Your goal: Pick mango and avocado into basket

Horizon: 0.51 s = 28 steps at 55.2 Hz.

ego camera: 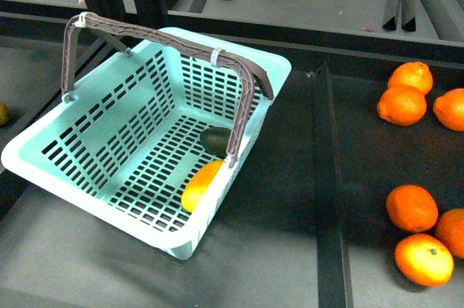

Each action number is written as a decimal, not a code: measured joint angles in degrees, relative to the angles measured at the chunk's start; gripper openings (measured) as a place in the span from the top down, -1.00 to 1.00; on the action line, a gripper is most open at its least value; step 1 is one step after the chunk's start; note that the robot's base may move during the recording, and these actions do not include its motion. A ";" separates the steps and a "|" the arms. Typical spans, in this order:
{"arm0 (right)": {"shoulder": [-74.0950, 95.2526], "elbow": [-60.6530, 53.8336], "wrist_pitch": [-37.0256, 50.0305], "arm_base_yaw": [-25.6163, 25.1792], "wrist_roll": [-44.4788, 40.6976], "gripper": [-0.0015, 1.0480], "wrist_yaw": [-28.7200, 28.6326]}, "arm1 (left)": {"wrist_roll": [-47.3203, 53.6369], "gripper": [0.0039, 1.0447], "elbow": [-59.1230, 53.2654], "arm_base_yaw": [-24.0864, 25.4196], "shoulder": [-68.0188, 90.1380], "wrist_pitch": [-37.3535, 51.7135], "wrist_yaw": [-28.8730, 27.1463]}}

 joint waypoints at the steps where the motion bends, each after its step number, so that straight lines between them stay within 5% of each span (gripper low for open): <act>1: 0.00 0.00 0.00 0.00 0.00 -0.85 0.00 | 2.12 0.49 -1.70 0.33 -0.87 0.79 0.31; 7: 0.00 0.00 0.00 0.00 0.00 -0.85 0.00 | 5.92 0.96 -10.49 1.66 -3.85 3.61 1.60; 28: 0.00 0.00 0.00 0.00 0.00 -0.85 0.00 | 7.65 0.94 -24.83 6.78 -27.96 -5.35 6.75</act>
